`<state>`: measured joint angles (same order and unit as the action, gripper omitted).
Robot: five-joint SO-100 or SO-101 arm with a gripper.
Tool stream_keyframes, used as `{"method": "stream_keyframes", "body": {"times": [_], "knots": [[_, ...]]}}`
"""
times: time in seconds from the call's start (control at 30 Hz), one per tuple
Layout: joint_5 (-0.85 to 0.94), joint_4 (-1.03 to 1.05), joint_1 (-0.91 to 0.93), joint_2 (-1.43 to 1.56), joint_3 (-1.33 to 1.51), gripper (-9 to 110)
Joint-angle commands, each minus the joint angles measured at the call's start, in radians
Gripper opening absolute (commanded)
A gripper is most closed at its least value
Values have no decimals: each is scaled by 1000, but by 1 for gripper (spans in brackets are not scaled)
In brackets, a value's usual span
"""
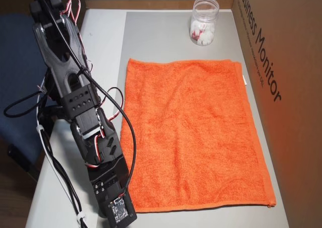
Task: Fold the blanket.
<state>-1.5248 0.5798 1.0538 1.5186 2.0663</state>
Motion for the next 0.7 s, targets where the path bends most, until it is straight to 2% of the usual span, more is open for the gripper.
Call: {"method": "stream_keyframes", "body": {"times": [0.0,0.2,0.47,0.67], "knots": [[6,-14,2,14,14,18],[-2,-144,-18,20,101,18],[8,-150,-15,20,95,17],[9,-150,-11,20,95,11]]}}
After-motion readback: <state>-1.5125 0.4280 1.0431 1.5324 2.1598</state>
